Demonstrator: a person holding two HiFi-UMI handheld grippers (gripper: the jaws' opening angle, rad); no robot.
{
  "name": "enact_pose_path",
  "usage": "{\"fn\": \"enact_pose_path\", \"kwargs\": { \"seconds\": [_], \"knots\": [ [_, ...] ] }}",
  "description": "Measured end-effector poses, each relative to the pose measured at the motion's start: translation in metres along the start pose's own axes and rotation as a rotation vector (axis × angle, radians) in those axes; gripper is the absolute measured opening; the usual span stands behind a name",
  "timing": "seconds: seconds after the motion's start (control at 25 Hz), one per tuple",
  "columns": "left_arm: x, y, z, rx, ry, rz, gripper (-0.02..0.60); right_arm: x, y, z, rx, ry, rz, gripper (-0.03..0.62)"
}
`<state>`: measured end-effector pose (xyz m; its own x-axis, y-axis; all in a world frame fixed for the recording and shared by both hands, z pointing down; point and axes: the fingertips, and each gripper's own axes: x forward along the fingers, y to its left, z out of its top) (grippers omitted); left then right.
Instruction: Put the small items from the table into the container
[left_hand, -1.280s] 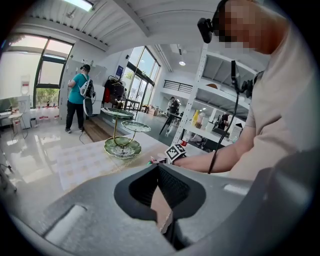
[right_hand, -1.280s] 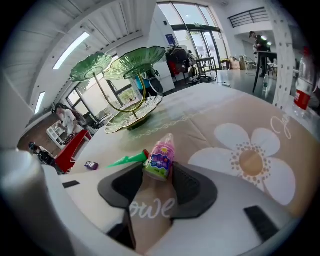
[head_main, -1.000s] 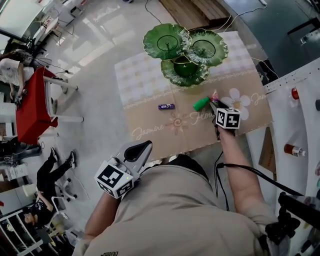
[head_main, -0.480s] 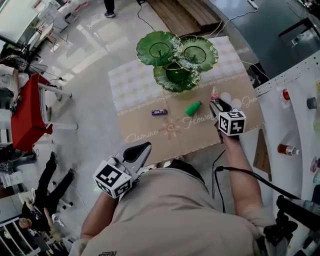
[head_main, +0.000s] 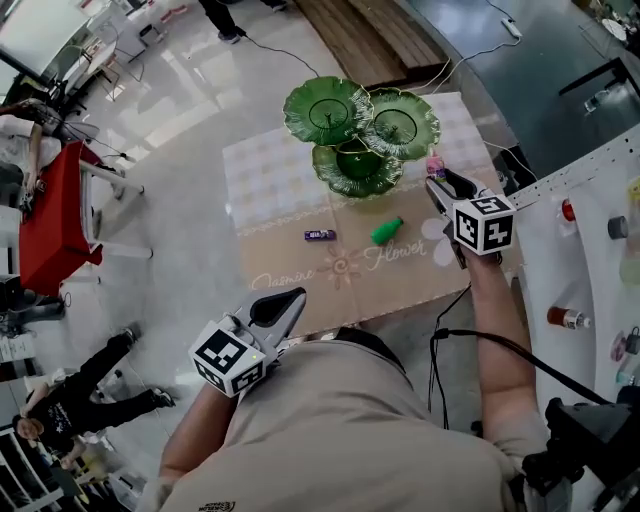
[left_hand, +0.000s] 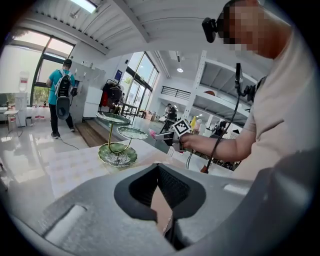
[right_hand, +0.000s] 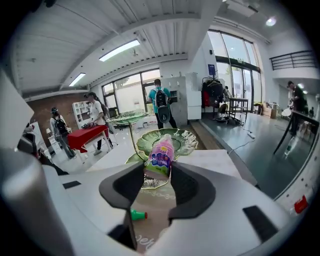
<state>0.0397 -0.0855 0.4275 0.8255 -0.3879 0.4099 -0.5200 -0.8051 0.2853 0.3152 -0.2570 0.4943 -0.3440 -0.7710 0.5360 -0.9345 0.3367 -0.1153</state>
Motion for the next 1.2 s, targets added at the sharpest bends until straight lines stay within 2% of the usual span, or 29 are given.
{"fn": "enact_pose_path", "kwargs": {
  "seconds": [0.2,0.44,0.88,1.2],
  "knots": [
    [-0.010,0.006,-0.003,-0.018,-0.015,0.047,0.008,0.029,-0.010,0.037,-0.091,0.016,0.016,0.173],
    [-0.027,0.016,-0.011,-0.058,-0.032,0.127,0.008,0.075,-0.029,0.055,-0.171,0.096,0.026,0.173],
    [-0.051,0.027,-0.019,-0.098,-0.054,0.223,0.008,0.122,-0.051,0.057,-0.295,0.251,-0.017,0.175],
    [-0.056,0.031,-0.022,-0.107,-0.052,0.233,0.008,0.133,-0.057,0.052,-0.343,0.298,-0.074,0.176]
  ]
}}
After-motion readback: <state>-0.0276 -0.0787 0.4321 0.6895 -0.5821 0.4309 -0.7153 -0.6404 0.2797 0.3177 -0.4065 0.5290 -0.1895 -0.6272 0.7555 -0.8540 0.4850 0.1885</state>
